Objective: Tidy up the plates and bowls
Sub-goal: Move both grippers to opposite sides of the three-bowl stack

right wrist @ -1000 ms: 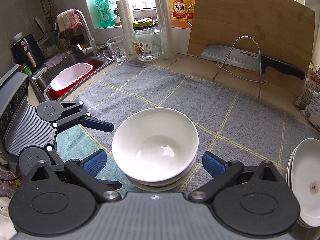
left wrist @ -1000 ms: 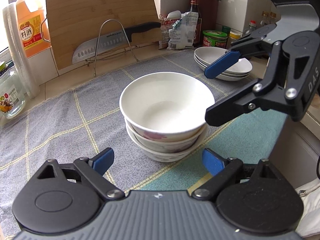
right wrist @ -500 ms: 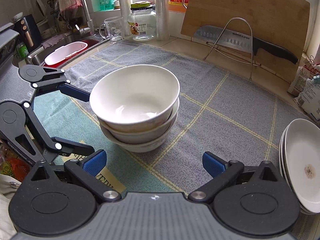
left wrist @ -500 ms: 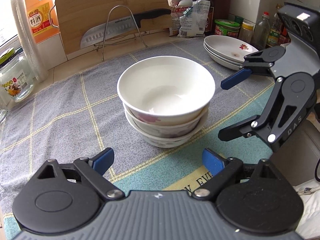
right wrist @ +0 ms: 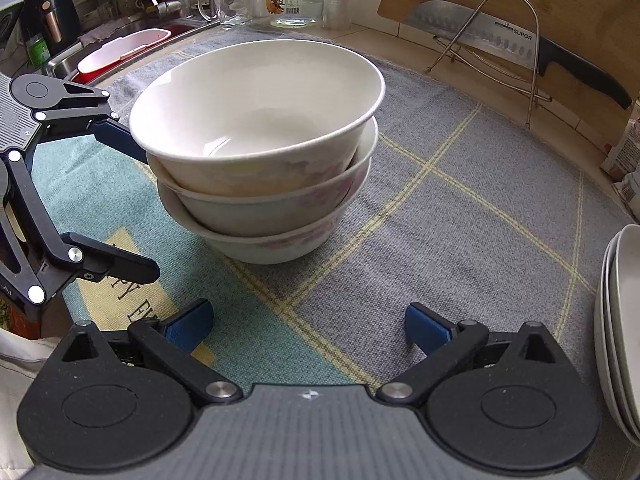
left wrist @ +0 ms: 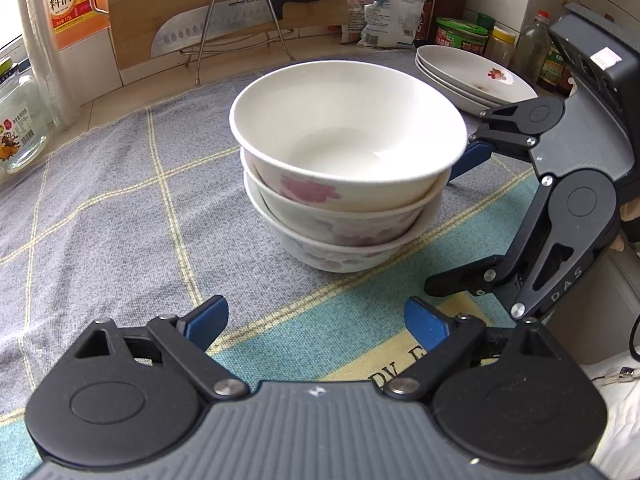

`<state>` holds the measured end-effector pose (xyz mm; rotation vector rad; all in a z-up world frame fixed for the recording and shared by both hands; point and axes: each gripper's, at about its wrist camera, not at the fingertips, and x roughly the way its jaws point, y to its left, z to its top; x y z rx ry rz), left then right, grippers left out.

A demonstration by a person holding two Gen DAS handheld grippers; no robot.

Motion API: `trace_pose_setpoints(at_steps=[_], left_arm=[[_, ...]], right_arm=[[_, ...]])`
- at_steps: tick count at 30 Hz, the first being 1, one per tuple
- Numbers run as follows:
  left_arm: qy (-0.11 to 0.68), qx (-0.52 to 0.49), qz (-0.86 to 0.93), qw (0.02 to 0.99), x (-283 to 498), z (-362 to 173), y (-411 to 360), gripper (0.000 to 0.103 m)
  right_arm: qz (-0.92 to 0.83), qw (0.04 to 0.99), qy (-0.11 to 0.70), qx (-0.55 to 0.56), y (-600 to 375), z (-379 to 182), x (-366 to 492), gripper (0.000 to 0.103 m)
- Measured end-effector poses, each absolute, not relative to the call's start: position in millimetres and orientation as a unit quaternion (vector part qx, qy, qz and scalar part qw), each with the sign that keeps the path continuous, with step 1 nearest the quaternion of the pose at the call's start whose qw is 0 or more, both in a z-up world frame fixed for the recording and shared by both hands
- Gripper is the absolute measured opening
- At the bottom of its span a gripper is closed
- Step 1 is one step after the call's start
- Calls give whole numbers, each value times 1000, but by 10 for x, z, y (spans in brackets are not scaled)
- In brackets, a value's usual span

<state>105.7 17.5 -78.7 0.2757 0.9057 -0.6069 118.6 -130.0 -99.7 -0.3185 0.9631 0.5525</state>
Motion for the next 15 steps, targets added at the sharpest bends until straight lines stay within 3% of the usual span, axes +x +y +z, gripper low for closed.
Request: trace_pose_setpoints(at_steps=[6,15], left_arm=[[421,149,-333,831,1198,-880,198,102],[367,193,-399,818,1287,-961,232,103]], right_arm=[[256,837,460,-147,-1270,-995,1206,103],[241,853,443,-132,-1308,-1021,1101,103]])
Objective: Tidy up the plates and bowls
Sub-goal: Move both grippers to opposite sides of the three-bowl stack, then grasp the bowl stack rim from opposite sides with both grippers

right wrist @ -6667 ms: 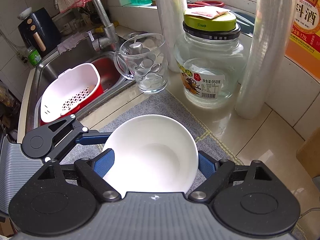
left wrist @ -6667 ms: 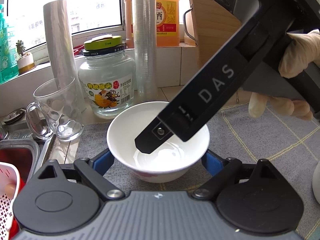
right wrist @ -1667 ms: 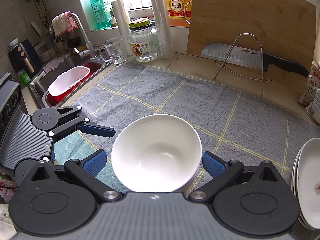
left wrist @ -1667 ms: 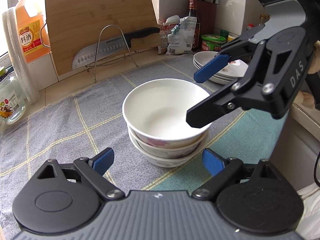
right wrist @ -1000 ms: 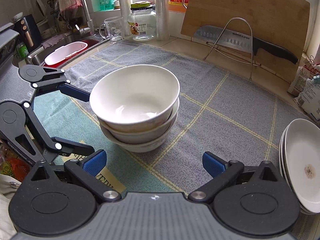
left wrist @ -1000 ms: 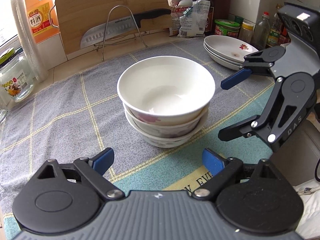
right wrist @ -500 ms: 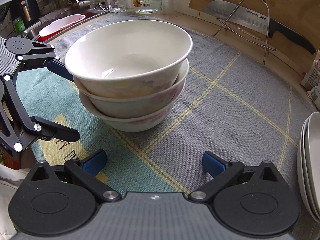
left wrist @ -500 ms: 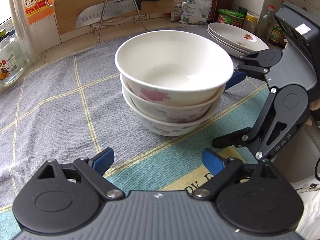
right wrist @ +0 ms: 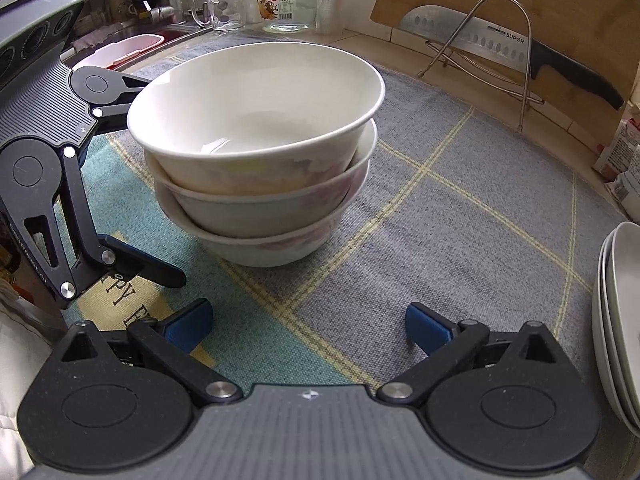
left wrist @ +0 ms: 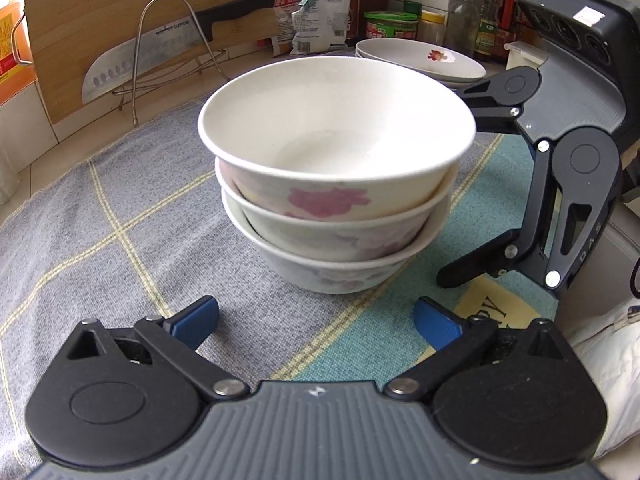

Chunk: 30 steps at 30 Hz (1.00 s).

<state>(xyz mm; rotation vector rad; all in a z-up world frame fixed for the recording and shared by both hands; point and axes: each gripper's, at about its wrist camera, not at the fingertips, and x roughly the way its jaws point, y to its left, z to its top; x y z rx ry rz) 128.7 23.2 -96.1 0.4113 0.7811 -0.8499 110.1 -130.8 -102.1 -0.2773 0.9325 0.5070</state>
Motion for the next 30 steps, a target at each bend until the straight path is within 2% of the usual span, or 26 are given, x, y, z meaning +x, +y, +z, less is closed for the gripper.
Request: trace_pose_setpoints(at_steps=[9,25,27,30], left_arm=[[345,185,-444,806,1411,-926,339,102],[302,242,-521,761,1566,-741,356,100],[306,250,-525,754,1566,-740,338,92],[304,253,-532,749,1572,-724,321,90]], right_arm=[[213,854,459,-122,-1214,-981,1156,103],[323,828,409,-204,-1081,-726,1274,101],[329,825,411,-206,-1092,-716,1293,99],[341,819,414,-203,-1102,-692,1326,96]])
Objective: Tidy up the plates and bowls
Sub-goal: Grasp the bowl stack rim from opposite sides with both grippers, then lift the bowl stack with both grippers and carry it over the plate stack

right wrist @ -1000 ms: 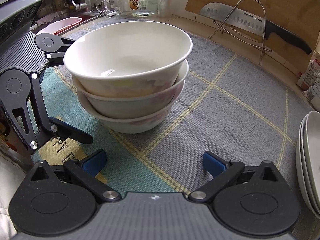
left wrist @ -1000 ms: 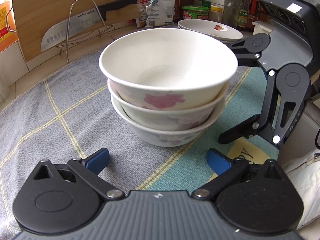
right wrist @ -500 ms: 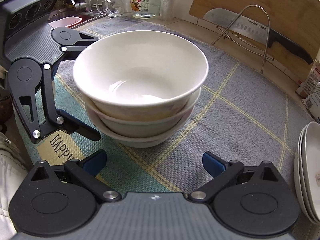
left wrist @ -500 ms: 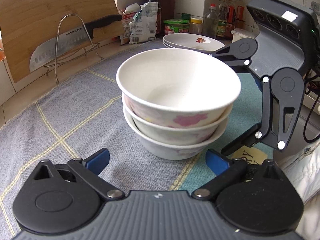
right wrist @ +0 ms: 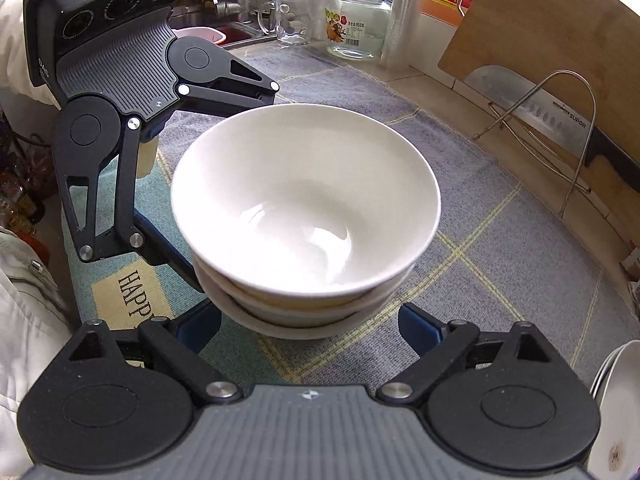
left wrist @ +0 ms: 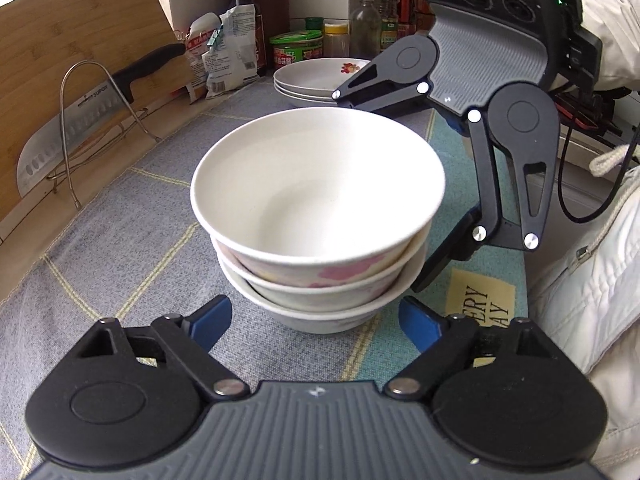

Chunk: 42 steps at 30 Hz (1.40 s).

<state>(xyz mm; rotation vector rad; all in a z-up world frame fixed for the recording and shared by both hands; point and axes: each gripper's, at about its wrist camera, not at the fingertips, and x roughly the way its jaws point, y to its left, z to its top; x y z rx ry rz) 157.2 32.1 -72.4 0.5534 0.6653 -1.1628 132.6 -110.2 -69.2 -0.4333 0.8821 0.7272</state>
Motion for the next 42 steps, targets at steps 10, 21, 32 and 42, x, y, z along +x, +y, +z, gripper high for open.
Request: trace_pose_setpoints(at_steps=[10,21,32,42], left_arm=[[318,240,-551,733,1676,-706,337,86],[321,246,-574,712,1732,-665,332,84],[320,245,-587,702,1775,-678,331,85],[320,246,-590,700,1781,-672,309,85]], right_arm=[[364,809,426,-178,-1166,-649,1391,90],[377,800,433,-175,-1160,-657,1412,88],[378,797,435,-180,-1133,-659,1447,87],[376,799,434,-177,-1126,-661,1441,89]])
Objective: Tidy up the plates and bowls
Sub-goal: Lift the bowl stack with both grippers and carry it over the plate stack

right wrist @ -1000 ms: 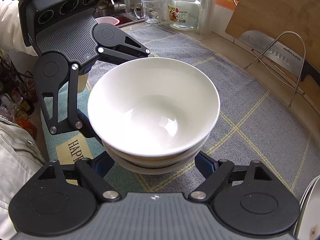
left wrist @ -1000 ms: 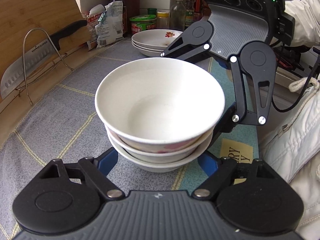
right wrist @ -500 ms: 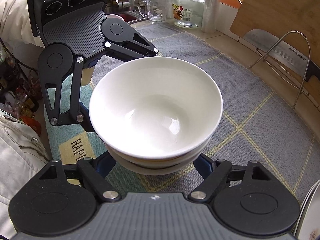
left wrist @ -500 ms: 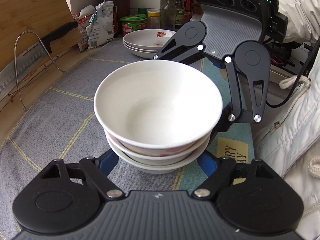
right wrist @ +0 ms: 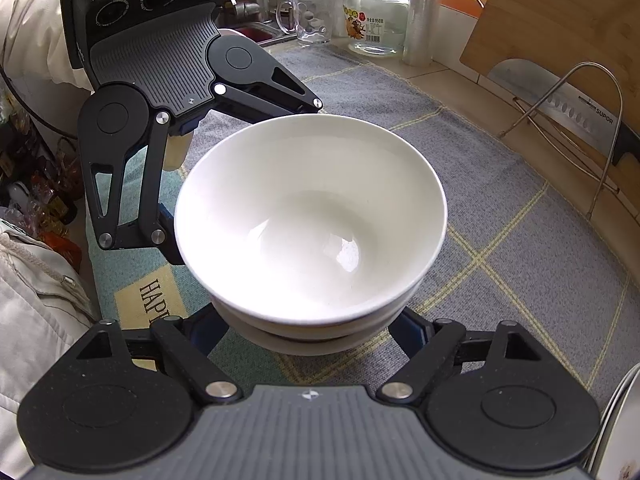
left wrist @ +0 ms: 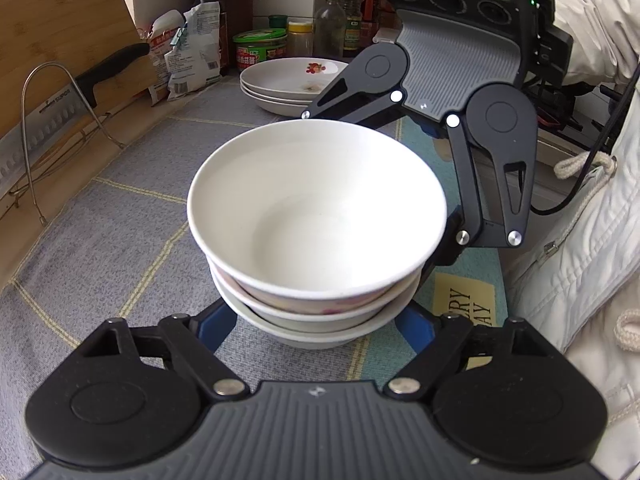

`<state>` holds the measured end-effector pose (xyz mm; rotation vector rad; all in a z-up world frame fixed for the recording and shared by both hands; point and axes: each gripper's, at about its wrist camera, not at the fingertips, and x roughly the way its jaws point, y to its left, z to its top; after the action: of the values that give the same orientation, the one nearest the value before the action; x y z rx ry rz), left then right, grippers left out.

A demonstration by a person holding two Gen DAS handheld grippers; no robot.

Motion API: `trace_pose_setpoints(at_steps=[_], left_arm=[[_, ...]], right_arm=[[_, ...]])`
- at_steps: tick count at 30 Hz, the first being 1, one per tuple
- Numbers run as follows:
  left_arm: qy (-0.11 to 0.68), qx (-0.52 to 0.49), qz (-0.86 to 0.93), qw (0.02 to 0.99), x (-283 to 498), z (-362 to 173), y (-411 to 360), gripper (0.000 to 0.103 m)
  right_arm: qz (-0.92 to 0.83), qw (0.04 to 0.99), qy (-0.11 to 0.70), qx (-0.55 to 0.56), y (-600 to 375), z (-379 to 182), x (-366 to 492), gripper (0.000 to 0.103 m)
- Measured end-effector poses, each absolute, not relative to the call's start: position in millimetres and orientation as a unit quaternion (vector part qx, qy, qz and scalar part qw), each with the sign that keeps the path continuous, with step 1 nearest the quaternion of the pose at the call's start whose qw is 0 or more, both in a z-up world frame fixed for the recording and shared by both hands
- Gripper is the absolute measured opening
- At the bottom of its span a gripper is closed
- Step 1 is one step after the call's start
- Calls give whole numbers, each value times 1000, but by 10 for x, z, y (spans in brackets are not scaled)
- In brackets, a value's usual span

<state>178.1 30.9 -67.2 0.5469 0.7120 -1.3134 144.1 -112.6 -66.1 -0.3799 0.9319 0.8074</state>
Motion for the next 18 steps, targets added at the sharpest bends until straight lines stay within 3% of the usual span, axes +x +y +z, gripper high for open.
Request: trace_pose_setpoints(at_steps=[18], left_arm=[[320,242,-578,711,1709,-581,201,85]], right_arm=[[375,796,437,-187,-1207,-560,1421,88]])
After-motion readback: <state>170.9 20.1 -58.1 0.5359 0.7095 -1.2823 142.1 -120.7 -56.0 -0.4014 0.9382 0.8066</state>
